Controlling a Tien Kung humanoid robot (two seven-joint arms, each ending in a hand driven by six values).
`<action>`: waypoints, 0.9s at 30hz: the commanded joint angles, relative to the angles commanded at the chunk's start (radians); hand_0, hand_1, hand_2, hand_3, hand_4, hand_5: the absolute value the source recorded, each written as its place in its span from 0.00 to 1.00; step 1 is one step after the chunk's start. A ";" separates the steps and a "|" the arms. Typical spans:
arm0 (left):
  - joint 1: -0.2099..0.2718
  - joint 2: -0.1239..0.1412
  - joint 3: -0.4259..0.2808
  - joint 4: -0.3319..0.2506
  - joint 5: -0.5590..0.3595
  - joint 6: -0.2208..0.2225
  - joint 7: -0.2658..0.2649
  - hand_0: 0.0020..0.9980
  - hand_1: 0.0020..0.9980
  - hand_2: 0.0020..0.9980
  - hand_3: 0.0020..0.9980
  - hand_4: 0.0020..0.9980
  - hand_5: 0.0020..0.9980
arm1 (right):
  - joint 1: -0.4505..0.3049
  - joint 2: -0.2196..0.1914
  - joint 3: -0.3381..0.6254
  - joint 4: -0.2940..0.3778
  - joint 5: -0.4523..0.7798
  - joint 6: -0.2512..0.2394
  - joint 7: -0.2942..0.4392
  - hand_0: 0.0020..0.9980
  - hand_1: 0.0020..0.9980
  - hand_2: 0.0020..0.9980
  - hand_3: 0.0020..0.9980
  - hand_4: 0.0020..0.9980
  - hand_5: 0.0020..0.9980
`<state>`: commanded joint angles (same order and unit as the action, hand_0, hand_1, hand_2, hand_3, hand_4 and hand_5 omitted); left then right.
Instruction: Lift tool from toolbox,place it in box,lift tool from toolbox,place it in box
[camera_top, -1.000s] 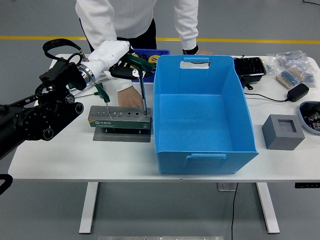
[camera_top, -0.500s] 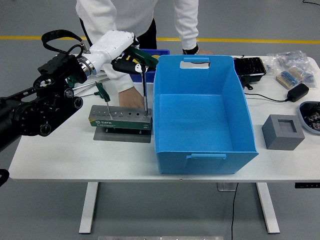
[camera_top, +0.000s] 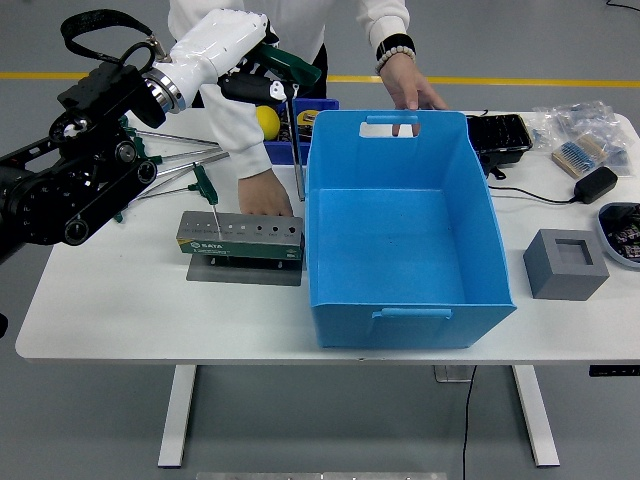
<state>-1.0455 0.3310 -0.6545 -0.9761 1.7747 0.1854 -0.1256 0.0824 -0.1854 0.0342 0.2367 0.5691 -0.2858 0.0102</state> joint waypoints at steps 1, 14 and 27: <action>-0.006 0.003 -0.002 -0.006 0.001 -0.003 0.002 0.20 0.00 0.04 0.03 0.70 0.70 | 0.000 0.000 -0.001 0.000 0.000 0.000 0.000 0.72 0.72 0.77 0.60 0.83 0.70; -0.086 0.023 -0.009 -0.114 -0.027 -0.022 0.021 0.20 0.00 0.04 0.03 0.70 0.71 | -0.001 -0.001 -0.004 0.000 0.002 0.000 0.002 0.72 0.72 0.77 0.59 0.83 0.70; -0.084 -0.074 0.104 -0.080 -0.129 -0.023 0.075 0.20 0.01 0.06 0.04 0.70 0.70 | 0.002 -0.002 -0.018 0.001 -0.001 -0.002 0.001 0.72 0.72 0.77 0.59 0.82 0.70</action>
<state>-1.1299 0.2571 -0.5504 -1.0557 1.6457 0.1620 -0.0505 0.0845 -0.1877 0.0160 0.2376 0.5684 -0.2876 0.0108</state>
